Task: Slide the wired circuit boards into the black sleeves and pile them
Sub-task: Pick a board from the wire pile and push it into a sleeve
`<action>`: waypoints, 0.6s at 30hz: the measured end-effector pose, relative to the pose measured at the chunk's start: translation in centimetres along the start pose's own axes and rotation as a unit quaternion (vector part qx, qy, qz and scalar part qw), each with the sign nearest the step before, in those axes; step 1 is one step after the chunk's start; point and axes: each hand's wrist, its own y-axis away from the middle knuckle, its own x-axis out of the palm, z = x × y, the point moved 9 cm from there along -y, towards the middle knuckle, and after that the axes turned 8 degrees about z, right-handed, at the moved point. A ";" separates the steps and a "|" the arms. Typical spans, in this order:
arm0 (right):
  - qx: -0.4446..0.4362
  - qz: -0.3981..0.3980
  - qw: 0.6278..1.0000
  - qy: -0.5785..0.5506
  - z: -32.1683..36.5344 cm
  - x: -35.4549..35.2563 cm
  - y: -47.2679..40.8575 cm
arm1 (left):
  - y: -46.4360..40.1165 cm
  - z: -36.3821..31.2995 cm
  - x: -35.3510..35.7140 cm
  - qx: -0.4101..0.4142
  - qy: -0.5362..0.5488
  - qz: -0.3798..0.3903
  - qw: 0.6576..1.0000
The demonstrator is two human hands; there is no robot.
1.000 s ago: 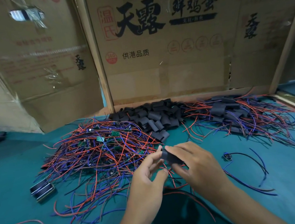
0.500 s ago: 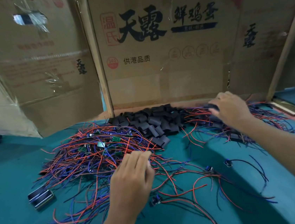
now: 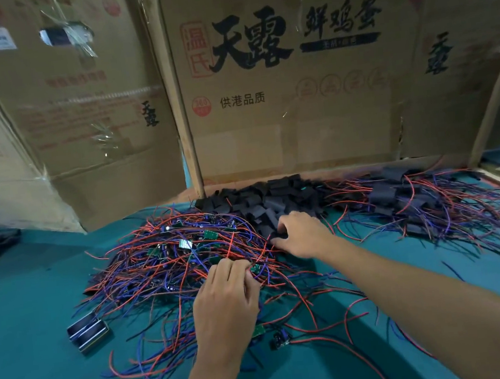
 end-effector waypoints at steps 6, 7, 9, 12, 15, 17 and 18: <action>0.035 -0.033 0.999 0.008 1.3 -0.5 0.1 | 0.0 -0.1 0.3 -0.004 0.015 0.006 1.000; 0.038 -0.034 0.999 -0.006 1.3 -0.7 0.2 | 0.0 -0.2 0.6 -0.006 0.021 0.014 1.000; 0.041 -0.035 0.998 -0.035 1.3 -0.9 0.1 | 0.1 -0.1 1.1 -0.008 0.027 0.036 0.999; 0.061 -0.043 0.994 -0.084 0.7 -2.3 0.9 | 0.1 0.4 1.3 -0.016 0.043 0.038 0.998; 0.067 -0.110 0.978 -0.162 -0.7 -5.0 4.0 | -0.1 0.4 1.1 -0.021 0.057 0.033 0.998; 0.001 -0.141 0.966 -0.216 0.0 -6.1 7.4 | -0.2 0.0 1.0 -0.015 0.071 0.038 0.997; -0.045 -0.135 0.964 -0.224 0.8 -5.9 9.3 | -0.2 -0.3 1.0 -0.011 0.091 0.048 0.995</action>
